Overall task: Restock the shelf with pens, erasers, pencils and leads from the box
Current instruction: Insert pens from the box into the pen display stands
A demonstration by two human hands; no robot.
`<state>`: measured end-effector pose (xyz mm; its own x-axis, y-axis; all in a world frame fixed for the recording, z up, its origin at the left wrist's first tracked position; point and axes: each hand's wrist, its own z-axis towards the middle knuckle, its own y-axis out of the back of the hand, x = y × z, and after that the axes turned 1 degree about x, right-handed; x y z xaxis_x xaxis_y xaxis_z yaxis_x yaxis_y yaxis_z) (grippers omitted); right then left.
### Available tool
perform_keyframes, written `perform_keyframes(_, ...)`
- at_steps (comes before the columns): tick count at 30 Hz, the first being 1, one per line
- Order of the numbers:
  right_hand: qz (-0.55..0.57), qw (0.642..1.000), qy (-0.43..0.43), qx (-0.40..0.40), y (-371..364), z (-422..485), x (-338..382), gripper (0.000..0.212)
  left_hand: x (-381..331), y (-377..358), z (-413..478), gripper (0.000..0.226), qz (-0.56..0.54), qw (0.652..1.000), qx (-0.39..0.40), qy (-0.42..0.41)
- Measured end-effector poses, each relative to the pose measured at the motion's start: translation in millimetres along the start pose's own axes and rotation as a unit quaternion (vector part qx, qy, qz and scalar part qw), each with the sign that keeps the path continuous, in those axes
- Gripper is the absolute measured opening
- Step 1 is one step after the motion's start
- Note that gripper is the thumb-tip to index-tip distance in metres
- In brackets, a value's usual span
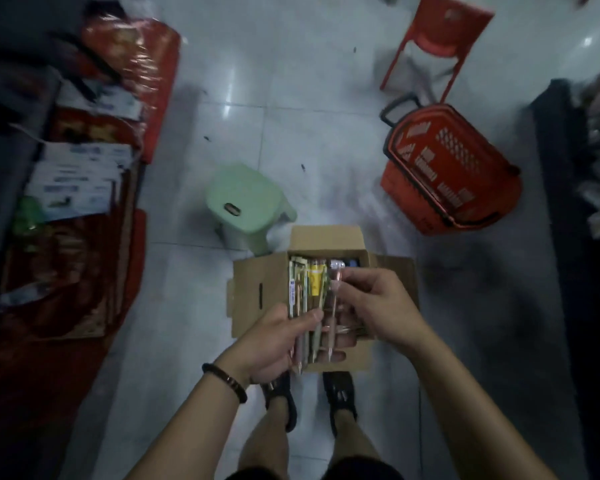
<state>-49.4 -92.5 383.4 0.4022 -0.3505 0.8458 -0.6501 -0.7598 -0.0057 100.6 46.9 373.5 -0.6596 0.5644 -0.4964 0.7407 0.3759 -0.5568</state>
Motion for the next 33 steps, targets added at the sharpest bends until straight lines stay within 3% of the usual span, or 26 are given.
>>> perform_keyframes(3,-0.009,0.997,0.069,0.022,-43.0,-27.3,68.3,0.019,-24.2,-6.0,-79.5,0.053,-0.028,0.996,-0.065,-0.058)
perform_keyframes(6,-0.042,0.99,0.123,0.061,-95.1,-43.4,129.5,0.037,-35.1,-12.0,-157.0,0.049,-0.06,0.982,-0.114,-0.138)
perform_keyframes(11,-0.122,0.946,0.23,0.194,-220.9,-83.3,212.7,0.038,-36.5,-16.2,-293.5,0.027,-0.142,0.929,-0.191,-0.285)
perform_keyframes(13,-0.142,0.925,0.262,0.236,-272.7,-109.4,232.8,0.037,-31.5,-9.8,-346.8,0.028,-0.16,0.902,-0.229,-0.33)
perform_keyframes(22,-0.215,0.821,0.366,0.381,-523.3,-228.4,264.1,0.025,52.9,61.3,-573.3,0.036,-0.225,0.792,-0.352,-0.445)
perform_keyframes(33,-0.197,0.765,0.39,0.472,-814.4,-363.0,283.1,0.023,145.6,199.7,-823.6,0.024,-0.207,0.699,-0.469,-0.499)
